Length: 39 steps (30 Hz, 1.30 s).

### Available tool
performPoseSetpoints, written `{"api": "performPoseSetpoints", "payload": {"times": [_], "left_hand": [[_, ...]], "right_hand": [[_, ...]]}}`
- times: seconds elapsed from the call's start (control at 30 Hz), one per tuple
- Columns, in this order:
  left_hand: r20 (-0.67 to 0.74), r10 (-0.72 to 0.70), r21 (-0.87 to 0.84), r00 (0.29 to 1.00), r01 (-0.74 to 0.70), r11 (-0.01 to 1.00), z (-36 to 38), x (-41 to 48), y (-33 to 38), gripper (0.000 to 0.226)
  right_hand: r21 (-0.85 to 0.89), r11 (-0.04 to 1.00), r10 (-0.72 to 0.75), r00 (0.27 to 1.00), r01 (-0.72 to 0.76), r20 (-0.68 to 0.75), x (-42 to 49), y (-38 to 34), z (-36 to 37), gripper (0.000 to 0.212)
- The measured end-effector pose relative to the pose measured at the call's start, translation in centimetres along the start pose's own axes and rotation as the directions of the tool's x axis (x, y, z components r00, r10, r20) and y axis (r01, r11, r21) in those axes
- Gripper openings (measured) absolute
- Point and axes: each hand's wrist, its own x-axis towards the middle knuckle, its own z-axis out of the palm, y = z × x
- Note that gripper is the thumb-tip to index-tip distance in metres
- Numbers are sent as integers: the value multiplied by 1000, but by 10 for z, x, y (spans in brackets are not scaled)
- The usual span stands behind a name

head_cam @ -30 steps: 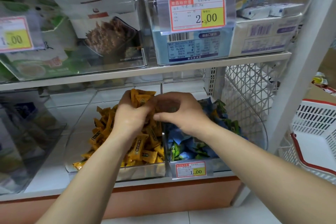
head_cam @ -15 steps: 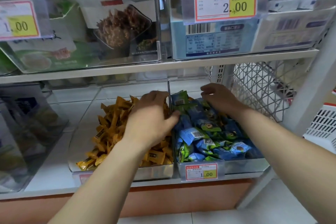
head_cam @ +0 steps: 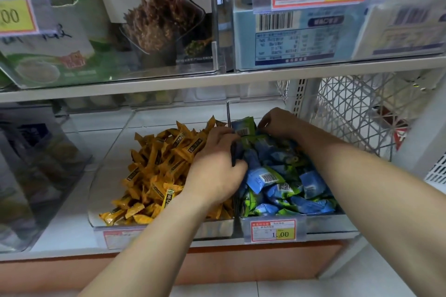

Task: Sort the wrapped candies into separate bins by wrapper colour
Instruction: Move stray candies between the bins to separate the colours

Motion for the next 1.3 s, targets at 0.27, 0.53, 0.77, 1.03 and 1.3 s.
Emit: {"api": "performPoseSetpoints", "payload": {"times": [0.27,0.53,0.77,1.03,1.3], "left_hand": [[22,-6,-7,1000,6,1000,-2,1,2,49],[-95,15,23,995,-13,1000,-13,-1,13,56],[-147,175,-193,974,-202,960,-23,-6,43,37],[-313,-131,154,941,186,970,-61,0,-16,45],[48,-139,-1,989,139,990,-14,-4,9,44]], "right_hand": [[122,992,1,994,12,-109,-35,3,-20,10],[453,888,97,929,81,-358,-120,-21,-45,2],[842,504,-31,978,192,-204,-176,-43,-52,8],[289,952,183,944,-100,-276,-111,20,-55,17],[-202,966,166,986,-163,2,-59,46,-18,20]]}}
